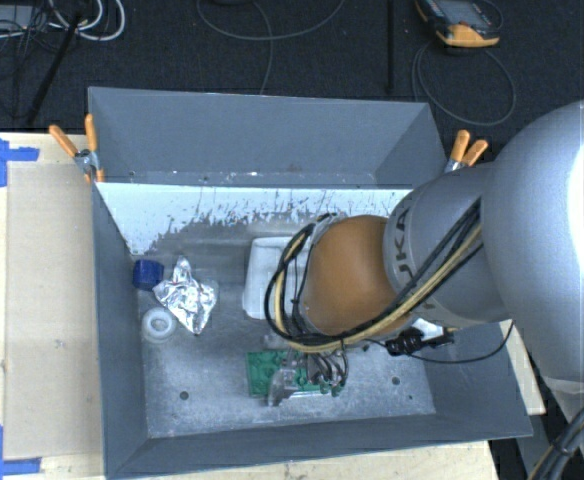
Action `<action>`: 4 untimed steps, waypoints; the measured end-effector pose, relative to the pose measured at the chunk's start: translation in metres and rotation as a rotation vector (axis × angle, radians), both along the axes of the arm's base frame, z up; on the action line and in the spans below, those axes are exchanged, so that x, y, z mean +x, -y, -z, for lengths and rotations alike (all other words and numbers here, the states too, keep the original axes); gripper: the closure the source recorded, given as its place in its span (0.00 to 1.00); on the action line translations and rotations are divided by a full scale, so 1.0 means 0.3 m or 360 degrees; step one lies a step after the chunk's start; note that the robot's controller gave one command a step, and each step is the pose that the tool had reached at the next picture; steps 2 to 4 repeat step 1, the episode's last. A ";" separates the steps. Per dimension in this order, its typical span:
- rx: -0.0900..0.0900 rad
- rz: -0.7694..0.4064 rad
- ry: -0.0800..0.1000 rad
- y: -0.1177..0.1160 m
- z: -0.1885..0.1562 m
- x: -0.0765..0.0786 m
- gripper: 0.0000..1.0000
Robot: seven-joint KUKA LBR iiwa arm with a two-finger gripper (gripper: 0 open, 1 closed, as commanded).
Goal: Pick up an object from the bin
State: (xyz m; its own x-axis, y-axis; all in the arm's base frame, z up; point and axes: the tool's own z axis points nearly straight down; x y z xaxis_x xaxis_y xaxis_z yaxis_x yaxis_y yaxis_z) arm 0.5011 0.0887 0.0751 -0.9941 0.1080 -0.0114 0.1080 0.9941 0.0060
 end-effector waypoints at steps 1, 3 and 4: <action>-0.0007 0.0076 -0.0008 0.170 -0.520 -0.007 1.00; -0.0007 0.0076 -0.0008 0.170 -0.520 -0.007 1.00; -0.0007 0.0076 -0.0008 0.170 -0.520 -0.007 1.00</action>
Offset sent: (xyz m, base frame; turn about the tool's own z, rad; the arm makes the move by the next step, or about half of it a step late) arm -0.0037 -0.0504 0.1525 0.0449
